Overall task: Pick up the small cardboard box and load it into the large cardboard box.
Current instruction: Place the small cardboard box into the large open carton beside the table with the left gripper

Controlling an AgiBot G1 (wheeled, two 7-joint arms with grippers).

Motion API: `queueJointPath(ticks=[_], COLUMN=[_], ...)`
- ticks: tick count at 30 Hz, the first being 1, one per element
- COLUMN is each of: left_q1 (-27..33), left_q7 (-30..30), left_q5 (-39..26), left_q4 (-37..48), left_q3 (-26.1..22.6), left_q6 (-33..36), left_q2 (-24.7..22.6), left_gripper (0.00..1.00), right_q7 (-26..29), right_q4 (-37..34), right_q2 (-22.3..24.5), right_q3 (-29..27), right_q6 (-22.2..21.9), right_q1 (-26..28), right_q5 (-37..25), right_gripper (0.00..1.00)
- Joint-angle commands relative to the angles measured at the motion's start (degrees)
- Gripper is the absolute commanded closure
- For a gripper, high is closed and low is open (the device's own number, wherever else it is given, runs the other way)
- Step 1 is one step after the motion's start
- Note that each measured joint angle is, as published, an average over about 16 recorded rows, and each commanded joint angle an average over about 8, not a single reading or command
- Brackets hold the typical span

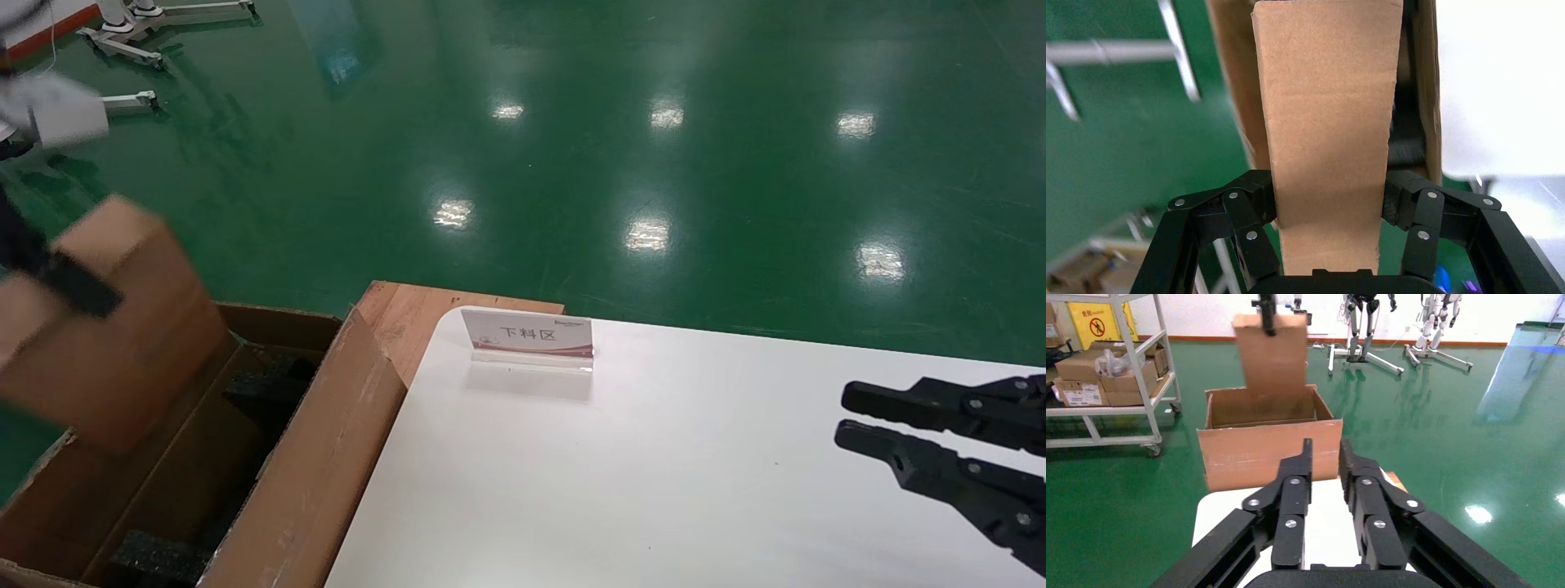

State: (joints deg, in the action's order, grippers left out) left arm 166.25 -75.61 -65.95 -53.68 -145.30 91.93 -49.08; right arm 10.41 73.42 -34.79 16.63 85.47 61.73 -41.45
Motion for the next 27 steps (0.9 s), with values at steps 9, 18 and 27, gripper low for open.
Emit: queueJointPath(ticks=[9,18,27], left_q1=[-1.75,-6.6,-12.87], left_q7=[1.74,3.76,4.45], left_q5=[11.65,14.11,16.0], left_q4=[3.15,7.96,12.16], left_q3=[-12.65,-12.7,-11.96], left_q6=[-1.45,-3.74,-6.35], left_q2=[-0.32,0.91,2.99], left_gripper=[1.0,1.0,1.0], right_q7=[-0.02,-0.03,-0.05], right_q4=[0.0,0.0,0.0], right_q2=[0.01,0.03,0.04], right_q3=[0.04,0.07,0.1], right_q6=[-0.02,-0.03,-0.04], right_q1=[0.01,0.01,0.02], right_q5=[0.02,0.05,0.07], right_gripper=[0.0,0.0,0.0])
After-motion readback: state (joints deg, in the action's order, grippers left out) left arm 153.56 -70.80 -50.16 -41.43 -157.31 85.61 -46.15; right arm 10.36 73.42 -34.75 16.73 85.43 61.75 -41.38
